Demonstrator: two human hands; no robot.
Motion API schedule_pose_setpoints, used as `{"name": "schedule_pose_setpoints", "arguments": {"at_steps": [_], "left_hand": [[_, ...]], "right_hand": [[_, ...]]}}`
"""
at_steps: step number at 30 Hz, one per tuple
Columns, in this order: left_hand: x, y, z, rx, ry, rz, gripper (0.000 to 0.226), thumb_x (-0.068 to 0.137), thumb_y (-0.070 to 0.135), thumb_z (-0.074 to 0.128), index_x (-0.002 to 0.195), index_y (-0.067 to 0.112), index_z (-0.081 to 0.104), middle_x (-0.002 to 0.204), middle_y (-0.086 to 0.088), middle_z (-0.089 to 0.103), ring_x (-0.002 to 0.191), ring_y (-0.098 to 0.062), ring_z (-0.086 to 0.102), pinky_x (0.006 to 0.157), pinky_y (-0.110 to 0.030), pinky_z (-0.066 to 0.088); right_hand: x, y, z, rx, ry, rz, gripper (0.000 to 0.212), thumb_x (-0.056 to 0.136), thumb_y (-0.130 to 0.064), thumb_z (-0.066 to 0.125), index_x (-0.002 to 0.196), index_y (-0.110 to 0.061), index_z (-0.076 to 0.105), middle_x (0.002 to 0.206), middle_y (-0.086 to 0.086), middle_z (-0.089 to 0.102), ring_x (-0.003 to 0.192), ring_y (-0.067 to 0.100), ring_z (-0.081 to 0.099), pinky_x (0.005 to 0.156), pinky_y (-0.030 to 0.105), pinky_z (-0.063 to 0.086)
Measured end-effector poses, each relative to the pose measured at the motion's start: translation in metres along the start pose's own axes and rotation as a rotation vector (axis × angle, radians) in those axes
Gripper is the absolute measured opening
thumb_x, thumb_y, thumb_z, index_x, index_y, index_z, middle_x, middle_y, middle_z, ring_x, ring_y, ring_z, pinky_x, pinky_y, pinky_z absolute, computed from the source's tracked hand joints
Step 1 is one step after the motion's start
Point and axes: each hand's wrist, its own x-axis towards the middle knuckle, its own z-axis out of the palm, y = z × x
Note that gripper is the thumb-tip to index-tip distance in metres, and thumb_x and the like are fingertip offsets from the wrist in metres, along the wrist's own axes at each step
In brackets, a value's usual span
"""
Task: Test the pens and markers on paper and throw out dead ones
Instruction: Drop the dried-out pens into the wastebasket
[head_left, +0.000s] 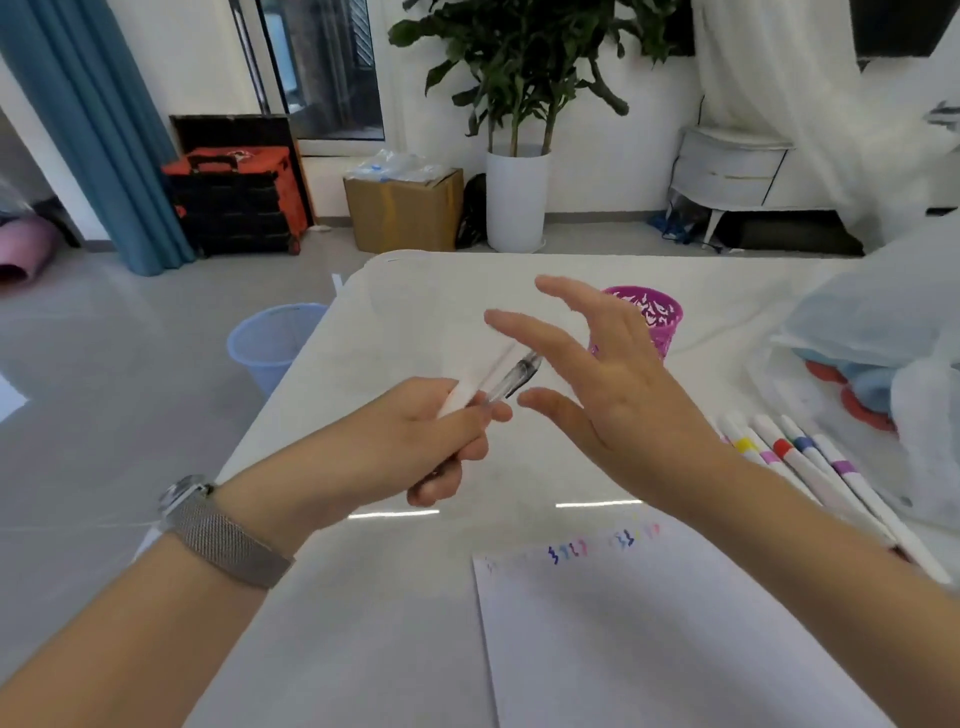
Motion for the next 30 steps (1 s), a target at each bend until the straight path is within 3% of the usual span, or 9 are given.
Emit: {"name": "schedule_pose_setpoints", "arguments": {"at_steps": [3, 7, 11, 14, 17, 19, 22, 26, 30], "left_hand": [[0.029, 0.006, -0.008, -0.011, -0.069, -0.033, 0.022, 0.098, 0.028, 0.043, 0.105, 0.015, 0.060, 0.058, 0.009, 0.043, 0.041, -0.009, 0.033, 0.042, -0.018, 0.029], [0.047, 0.024, -0.024, -0.040, -0.066, -0.106, 0.017, 0.095, 0.027, 0.049, 0.102, 0.018, 0.062, 0.062, 0.007, 0.056, 0.039, -0.006, 0.037, 0.040, -0.016, 0.030], [0.035, 0.052, -0.066, -0.134, 0.089, -0.188, 0.011, 0.092, 0.020, 0.056, 0.099, 0.016, 0.064, 0.082, 0.002, 0.074, 0.043, -0.007, 0.049, 0.042, -0.018, 0.038], [0.009, 0.080, -0.108, -0.255, 0.251, -0.298, 0.014, 0.092, 0.020, 0.056, 0.097, 0.015, 0.068, 0.077, 0.002, 0.074, 0.044, -0.008, 0.050, 0.042, -0.017, 0.038], [-0.027, 0.120, -0.149, -0.378, 0.430, -0.386, 0.020, 0.095, 0.020, 0.050, 0.092, 0.013, 0.069, 0.056, 0.005, 0.056, 0.037, -0.007, 0.037, 0.038, -0.015, 0.029], [-0.055, 0.153, -0.174, -0.467, 0.547, -0.447, 0.025, 0.097, 0.024, 0.046, 0.093, 0.013, 0.068, 0.049, 0.007, 0.037, 0.038, -0.006, 0.027, 0.039, -0.017, 0.022], [-0.099, 0.202, -0.204, -0.571, 0.680, -0.525, 0.030, 0.098, 0.030, 0.042, 0.091, 0.015, 0.067, 0.049, 0.010, 0.023, 0.040, -0.006, 0.020, 0.043, -0.022, 0.016], [-0.152, 0.253, -0.230, -0.731, 0.652, -0.628, 0.030, 0.094, 0.016, 0.036, 0.090, 0.011, 0.065, 0.047, 0.007, 0.023, 0.038, -0.008, 0.019, 0.043, -0.021, 0.014], [-0.178, 0.285, -0.246, -0.838, 0.589, -0.640, 0.029, 0.097, 0.009, 0.031, 0.090, 0.009, 0.060, 0.046, 0.004, 0.034, 0.033, -0.007, 0.024, 0.038, -0.013, 0.018]], "right_hand": [[0.023, 0.024, 0.008, -0.075, -0.013, -0.170, 0.029, 0.088, -0.024, 0.061, 0.116, -0.018, 0.063, 0.114, 0.006, 0.063, 0.103, 0.030, 0.055, 0.079, 0.045, 0.052], [0.050, 0.039, 0.001, 0.017, -0.157, -0.126, 0.017, 0.093, -0.024, 0.051, 0.105, -0.019, 0.062, 0.098, 0.000, 0.060, 0.082, 0.021, 0.052, 0.062, 0.040, 0.049], [0.089, 0.031, -0.015, 0.036, -0.214, -0.061, 0.027, 0.098, -0.030, 0.037, 0.100, -0.016, 0.060, 0.088, -0.002, 0.058, 0.072, 0.019, 0.047, 0.057, 0.036, 0.045], [0.127, 0.005, -0.046, 0.195, -0.268, 0.214, 0.032, 0.100, -0.041, 0.031, 0.098, -0.020, 0.055, 0.082, -0.006, 0.057, 0.068, 0.014, 0.046, 0.056, 0.031, 0.040], [0.159, -0.029, -0.085, 0.472, -0.283, 0.538, 0.016, 0.099, -0.034, 0.037, 0.093, -0.023, 0.048, 0.073, -0.010, 0.057, 0.054, 0.004, 0.047, 0.048, 0.018, 0.031], [0.178, -0.060, -0.113, 0.610, -0.279, 0.688, 0.015, 0.100, -0.027, 0.040, 0.090, -0.020, 0.049, 0.066, -0.006, 0.052, 0.050, 0.005, 0.042, 0.047, 0.018, 0.031], [0.196, -0.114, -0.160, 0.804, -0.384, 0.883, 0.016, 0.101, -0.022, 0.036, 0.101, -0.021, 0.052, 0.065, -0.001, 0.043, 0.050, 0.009, 0.033, 0.051, 0.033, 0.033], [0.211, -0.174, -0.214, 0.893, -0.464, 0.995, 0.022, 0.100, -0.017, 0.035, 0.102, -0.027, 0.055, 0.055, -0.011, 0.036, 0.049, 0.010, 0.030, 0.053, 0.033, 0.030], [0.220, -0.199, -0.245, 0.889, -0.473, 1.042, 0.021, 0.099, -0.017, 0.041, 0.099, -0.025, 0.060, 0.057, -0.009, 0.040, 0.050, 0.011, 0.035, 0.054, 0.033, 0.034]]}}
